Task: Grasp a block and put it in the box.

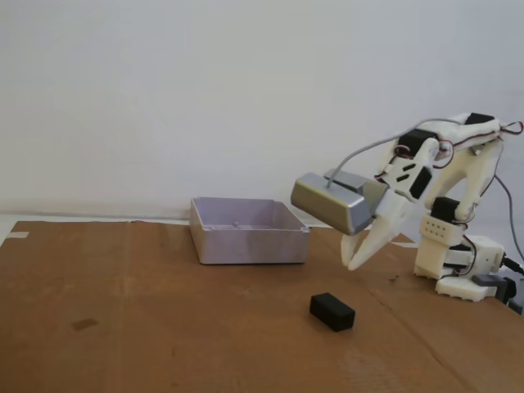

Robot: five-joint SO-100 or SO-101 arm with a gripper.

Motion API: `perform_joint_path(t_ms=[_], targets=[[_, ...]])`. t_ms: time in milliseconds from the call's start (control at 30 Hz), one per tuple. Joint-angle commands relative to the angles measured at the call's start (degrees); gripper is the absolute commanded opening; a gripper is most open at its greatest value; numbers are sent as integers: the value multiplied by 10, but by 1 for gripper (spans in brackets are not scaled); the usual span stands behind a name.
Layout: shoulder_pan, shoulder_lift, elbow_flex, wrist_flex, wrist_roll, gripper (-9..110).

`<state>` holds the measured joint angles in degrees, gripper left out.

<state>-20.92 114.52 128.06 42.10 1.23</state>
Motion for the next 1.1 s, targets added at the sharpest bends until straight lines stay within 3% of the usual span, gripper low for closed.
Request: perform_joint_path(t_ms=[0,1067], targets=[[1,-5,-89,-26,7,0],[-4,-78,-91,-66,83,1]])
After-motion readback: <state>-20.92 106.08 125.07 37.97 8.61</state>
